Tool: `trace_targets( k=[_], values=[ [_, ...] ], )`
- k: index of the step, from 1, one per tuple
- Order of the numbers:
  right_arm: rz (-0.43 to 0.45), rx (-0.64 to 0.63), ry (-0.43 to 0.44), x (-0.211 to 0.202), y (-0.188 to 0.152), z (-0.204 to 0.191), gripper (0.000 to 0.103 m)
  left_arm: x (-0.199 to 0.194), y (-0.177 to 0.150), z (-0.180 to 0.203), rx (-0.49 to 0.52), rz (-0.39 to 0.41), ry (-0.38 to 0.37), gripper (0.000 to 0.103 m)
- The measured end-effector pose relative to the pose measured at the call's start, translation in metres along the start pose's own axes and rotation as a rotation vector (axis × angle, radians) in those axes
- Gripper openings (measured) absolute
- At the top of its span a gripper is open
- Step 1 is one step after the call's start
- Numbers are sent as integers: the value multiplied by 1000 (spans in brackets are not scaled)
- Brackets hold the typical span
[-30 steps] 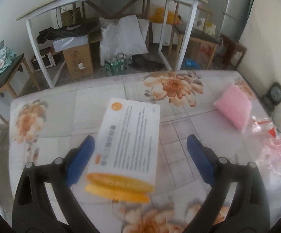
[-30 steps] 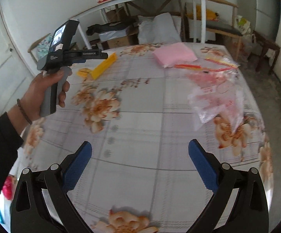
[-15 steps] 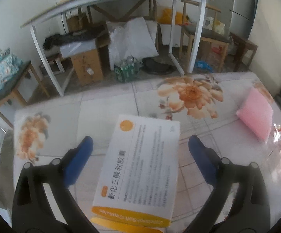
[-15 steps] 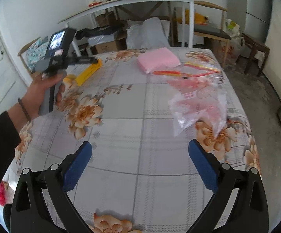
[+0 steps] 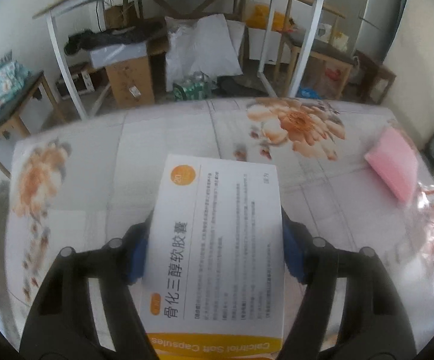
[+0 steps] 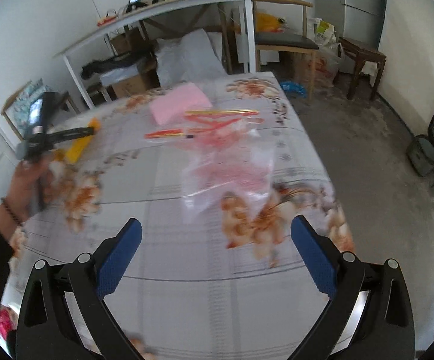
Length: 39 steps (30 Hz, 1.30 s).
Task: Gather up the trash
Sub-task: 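Grasp the yellow-and-white medicine box with the left gripper while the right grasps the clear red-printed bag, then carry the medicine box and plastic bag with both grippers to the blue basket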
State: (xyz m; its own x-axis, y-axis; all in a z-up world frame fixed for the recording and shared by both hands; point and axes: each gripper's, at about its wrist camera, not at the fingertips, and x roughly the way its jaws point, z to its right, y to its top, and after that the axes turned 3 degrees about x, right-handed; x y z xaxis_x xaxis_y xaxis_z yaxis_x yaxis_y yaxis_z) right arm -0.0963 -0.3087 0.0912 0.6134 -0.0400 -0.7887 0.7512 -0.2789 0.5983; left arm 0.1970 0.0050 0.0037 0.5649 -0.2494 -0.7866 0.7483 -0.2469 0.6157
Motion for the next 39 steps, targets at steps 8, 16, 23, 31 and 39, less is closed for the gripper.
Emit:
trace_targets(
  k=[8, 16, 23, 31, 39],
  values=[
    [-68, -11, -31, 59, 43, 8, 97, -5, -7, -10, -56, 20, -51, 68],
    [-139, -17, -71, 106, 38, 4, 90, -6, -9, -12, -64, 32, -90, 68],
    [-142, -45, -51, 100, 31, 3, 66, -10, -12, -10, -45, 42, -93, 68],
    [-117, 11, 14, 73, 12, 11, 30, -29, -32, -5, -43, 51, -73, 68],
    [-116, 4, 92, 43, -22, 0, 25, -71, -69, -14, -84, 61, -95, 68]
  ],
)
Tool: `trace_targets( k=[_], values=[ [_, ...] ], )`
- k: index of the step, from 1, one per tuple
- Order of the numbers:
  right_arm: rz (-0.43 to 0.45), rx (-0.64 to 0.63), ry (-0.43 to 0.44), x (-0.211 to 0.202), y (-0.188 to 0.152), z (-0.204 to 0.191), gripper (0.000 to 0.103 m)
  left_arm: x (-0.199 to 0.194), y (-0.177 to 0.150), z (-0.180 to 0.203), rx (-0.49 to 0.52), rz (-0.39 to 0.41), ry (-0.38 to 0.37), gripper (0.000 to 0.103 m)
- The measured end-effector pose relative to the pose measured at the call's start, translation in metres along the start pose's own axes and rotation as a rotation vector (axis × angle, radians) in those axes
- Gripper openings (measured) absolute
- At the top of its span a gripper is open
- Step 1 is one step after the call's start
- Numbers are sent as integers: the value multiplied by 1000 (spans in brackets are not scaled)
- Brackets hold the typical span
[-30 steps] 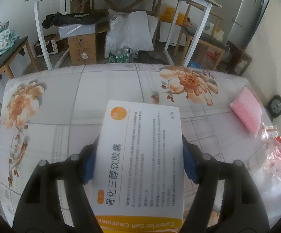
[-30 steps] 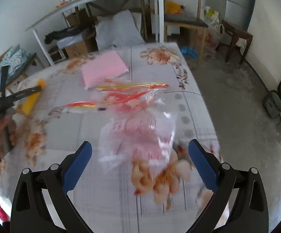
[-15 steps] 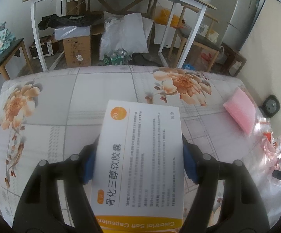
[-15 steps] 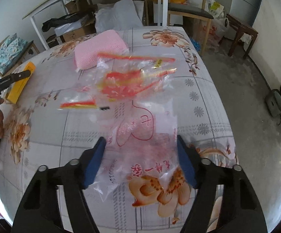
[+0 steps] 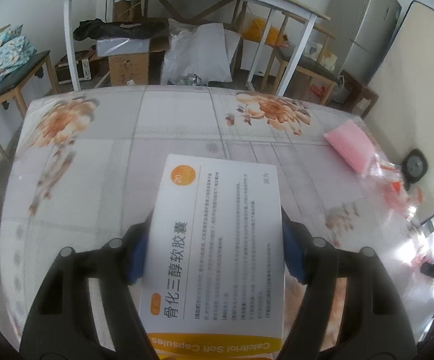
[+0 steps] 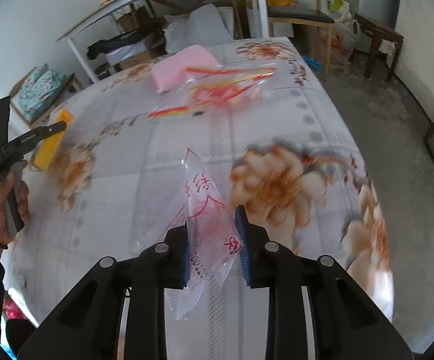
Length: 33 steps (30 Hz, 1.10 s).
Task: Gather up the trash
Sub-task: 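Carry the medicine box and plastic bag with both grippers to the blue basket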
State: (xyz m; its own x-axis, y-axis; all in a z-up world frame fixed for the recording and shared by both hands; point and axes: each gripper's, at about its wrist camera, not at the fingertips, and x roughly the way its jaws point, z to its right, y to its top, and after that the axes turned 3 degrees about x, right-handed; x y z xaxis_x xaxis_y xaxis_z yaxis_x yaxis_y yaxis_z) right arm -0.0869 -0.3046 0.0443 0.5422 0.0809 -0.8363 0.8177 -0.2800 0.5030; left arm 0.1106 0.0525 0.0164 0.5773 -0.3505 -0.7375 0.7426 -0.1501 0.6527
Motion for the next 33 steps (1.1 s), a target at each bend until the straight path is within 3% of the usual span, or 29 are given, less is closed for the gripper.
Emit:
trace_targets(
  k=[9, 13, 16, 20, 25, 27, 33],
  values=[
    [55, -87, 85, -42, -27, -57, 25, -84, -37, 0, -17, 64, -13, 68],
    [83, -159, 144, -65, -33, -101, 25, -150, -68, -6, -23, 117, -12, 68],
    [94, -243, 217, -83, -44, -146, 25, -211, -109, -18, -36, 150, 22, 68],
    [94, -360, 341, -105, -69, -214, 25, -292, -192, -47, -111, 158, 121, 68],
    [41, -511, 483, -117, -122, -295, 25, -357, -351, -115, -352, 48, 324, 68],
    [3, -574, 528, -118, -151, -327, 25, -363, -424, -139, -473, -35, 393, 68],
    [-118, -719, 611, -114, -235, -399, 25, -338, -571, -162, -641, -220, 492, 68]
  ],
)
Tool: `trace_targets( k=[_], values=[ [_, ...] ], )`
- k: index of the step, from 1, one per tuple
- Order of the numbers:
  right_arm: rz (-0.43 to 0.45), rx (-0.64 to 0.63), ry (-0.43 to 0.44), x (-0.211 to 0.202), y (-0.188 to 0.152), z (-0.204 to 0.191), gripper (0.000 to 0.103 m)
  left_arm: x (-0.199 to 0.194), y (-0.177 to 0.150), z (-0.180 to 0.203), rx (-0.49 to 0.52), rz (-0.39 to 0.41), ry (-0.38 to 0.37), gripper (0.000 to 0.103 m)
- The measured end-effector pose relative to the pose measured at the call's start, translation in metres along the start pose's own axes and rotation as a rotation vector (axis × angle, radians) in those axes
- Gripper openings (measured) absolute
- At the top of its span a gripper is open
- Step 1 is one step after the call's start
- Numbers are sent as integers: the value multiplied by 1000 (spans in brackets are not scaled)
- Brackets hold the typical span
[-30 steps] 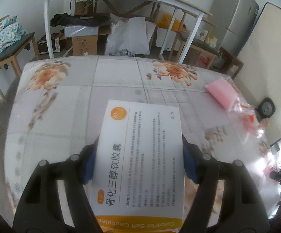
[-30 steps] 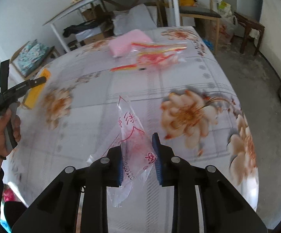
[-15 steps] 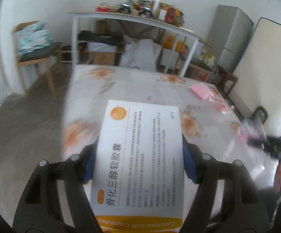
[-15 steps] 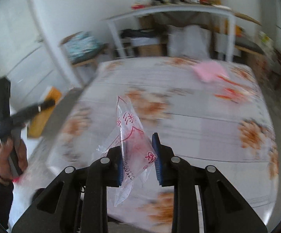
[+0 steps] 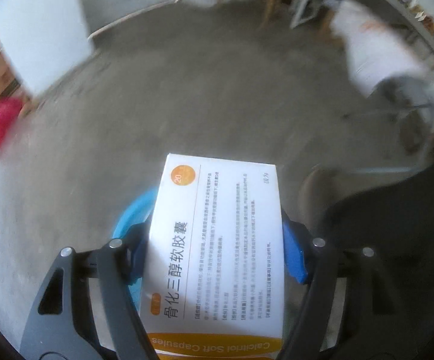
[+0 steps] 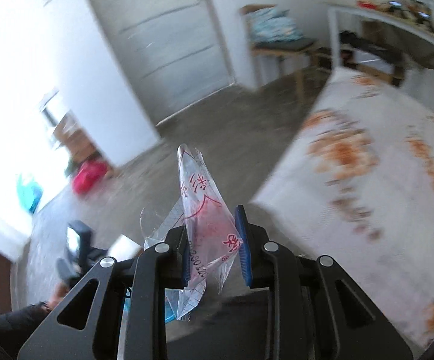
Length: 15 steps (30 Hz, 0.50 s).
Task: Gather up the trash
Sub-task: 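Carry the medicine box and plastic bag with both grippers to the blue basket, then open the left gripper to drop the medicine box while the right releases the bag into the basket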
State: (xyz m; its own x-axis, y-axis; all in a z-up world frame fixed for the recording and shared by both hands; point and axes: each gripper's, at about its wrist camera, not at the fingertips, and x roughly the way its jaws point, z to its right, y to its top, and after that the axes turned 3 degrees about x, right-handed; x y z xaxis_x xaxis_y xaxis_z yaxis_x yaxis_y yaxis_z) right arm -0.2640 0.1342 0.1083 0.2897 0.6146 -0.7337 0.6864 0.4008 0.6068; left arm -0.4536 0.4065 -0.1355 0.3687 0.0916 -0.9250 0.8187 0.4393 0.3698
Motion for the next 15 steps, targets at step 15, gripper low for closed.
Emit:
trace_targets(
  k=[15],
  values=[
    [-303, -198, 61, 113, -73, -128, 25, 61, -79, -56, -172, -94, -35, 91]
  ],
)
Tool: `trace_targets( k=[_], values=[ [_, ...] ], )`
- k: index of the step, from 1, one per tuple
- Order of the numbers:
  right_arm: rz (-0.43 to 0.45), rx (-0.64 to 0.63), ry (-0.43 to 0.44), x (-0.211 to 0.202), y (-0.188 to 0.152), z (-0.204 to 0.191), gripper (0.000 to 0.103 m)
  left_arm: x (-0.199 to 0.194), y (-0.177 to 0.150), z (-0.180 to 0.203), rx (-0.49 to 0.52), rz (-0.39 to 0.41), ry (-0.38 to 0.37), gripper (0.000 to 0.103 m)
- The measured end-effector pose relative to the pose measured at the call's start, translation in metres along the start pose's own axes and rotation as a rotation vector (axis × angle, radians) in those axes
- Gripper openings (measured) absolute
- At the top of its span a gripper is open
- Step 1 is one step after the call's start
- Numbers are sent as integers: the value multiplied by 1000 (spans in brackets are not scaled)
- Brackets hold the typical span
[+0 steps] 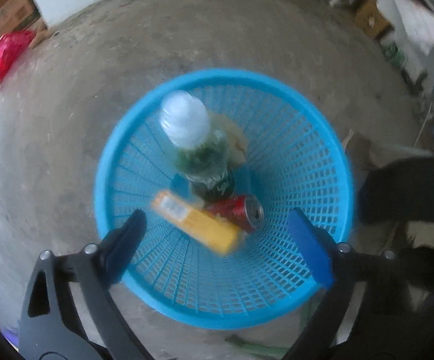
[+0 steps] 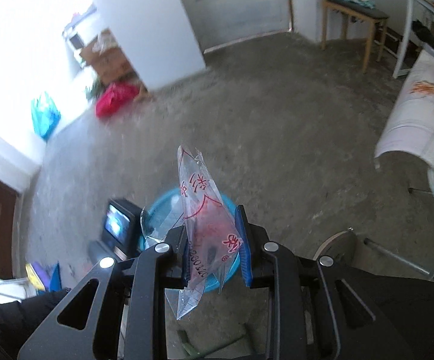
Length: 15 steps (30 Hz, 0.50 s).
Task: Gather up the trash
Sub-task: 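Open the left gripper to drop the medicine box while the right releases the bag into the basket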
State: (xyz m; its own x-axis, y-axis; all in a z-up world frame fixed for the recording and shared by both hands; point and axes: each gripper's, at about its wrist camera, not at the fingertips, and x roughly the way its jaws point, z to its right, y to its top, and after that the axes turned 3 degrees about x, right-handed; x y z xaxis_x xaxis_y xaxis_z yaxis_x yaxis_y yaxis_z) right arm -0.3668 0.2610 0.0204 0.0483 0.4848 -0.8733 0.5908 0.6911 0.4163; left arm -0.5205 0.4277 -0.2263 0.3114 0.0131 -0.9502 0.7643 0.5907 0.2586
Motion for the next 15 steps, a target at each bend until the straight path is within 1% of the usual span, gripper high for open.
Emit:
trace_targets(
  k=[2, 4, 6, 8, 10, 12, 13, 14, 15],
  values=[
    [-41, -19, -15, 16, -4, -6, 25, -13, -3, -17, -47, 42, 0, 91],
    [-109, -51, -29, 41, -5, -15, 25, -27, -6, -39, -111, 93, 7, 91],
    [-182, -63, -15, 67, -8, -24, 25, -41, -7, -56, -162, 128, 19, 91],
    [-230, -97, -31, 90, -11, -38, 25, -54, -12, -67, -201, 154, 31, 91],
    [-340, -117, -18, 122, -19, -49, 26, -61, -13, -79, -231, 171, 41, 91],
    [-395, -146, -50, 148, -27, -56, 28, -65, -14, -85, -262, 183, 46, 91],
    [-428, -158, -47, 161, -32, -60, 33, -66, -16, -87, -274, 186, 47, 91],
    [-465, -153, -30, 173, -37, -61, 45, -68, -17, -90, -286, 188, 48, 91],
    [-486, -144, -25, 181, -40, -59, 52, -68, -19, -93, -295, 186, 48, 91]
  ],
)
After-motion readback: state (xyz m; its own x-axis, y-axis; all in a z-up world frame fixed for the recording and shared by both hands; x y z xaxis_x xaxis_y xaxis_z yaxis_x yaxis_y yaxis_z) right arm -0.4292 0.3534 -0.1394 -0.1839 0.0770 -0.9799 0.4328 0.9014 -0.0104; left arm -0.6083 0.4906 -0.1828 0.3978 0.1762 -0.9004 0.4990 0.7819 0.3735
